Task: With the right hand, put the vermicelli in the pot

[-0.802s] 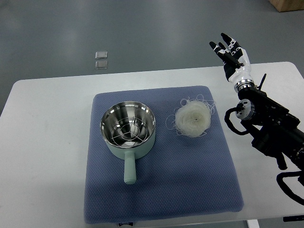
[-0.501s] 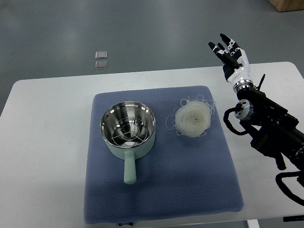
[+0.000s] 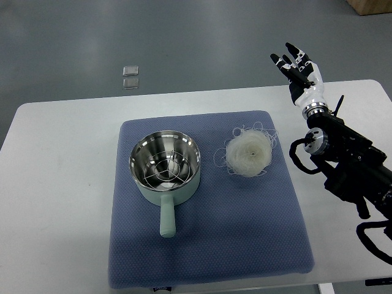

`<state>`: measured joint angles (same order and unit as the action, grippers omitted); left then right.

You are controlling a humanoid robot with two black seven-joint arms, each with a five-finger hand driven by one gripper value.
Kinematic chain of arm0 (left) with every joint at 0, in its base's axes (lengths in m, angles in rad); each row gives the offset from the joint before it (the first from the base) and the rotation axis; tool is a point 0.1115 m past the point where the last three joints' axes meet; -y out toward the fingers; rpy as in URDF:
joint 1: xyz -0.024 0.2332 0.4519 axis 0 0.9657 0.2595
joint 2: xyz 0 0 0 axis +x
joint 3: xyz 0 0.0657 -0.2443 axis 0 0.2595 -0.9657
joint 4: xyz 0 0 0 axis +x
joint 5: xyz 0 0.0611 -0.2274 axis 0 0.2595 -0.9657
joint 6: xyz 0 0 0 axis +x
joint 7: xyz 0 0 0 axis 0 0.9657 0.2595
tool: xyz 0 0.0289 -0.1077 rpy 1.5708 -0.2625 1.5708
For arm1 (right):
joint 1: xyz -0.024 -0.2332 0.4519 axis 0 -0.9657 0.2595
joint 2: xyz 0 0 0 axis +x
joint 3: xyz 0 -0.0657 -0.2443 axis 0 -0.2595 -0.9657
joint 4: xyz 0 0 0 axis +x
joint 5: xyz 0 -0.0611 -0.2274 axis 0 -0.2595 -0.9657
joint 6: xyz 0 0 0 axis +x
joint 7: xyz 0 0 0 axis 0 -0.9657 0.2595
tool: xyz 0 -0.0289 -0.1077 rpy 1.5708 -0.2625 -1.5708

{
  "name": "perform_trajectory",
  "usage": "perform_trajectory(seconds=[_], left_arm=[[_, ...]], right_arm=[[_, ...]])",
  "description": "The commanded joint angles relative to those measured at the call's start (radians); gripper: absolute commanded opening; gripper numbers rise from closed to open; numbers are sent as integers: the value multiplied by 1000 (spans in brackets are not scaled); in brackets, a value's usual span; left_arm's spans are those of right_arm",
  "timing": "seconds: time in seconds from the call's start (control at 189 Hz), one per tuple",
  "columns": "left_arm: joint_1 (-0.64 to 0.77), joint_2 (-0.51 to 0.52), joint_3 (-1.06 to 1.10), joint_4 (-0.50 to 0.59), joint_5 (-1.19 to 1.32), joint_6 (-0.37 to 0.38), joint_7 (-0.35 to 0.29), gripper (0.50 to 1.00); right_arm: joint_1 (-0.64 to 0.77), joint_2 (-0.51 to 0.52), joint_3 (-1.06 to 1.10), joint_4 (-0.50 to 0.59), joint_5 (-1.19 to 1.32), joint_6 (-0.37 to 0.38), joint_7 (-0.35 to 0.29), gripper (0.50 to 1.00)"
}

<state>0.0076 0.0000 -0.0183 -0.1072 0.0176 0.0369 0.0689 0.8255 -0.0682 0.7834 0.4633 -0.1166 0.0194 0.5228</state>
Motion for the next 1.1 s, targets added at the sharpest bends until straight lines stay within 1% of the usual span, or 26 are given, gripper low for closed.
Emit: perform_trajectory(seconds=[0.0,0.903,1.013,1.093], left_arm=[[0,0,1,1,-1,0,-1,1000],[-3,0,0,0,-1,0,0,1000],[-3,0,0,0,1,0,0,1000],[-3,0,0,0,-1,0,0,1000]], right_arm=[[1,-1,0,0,0,-1,0,924],[11,-38,-1,14,-5,-2,0,924],[24,-59,-3,26,-67,-1,-4,924],[27,-81,-6,41,-166,1,-4,924]])
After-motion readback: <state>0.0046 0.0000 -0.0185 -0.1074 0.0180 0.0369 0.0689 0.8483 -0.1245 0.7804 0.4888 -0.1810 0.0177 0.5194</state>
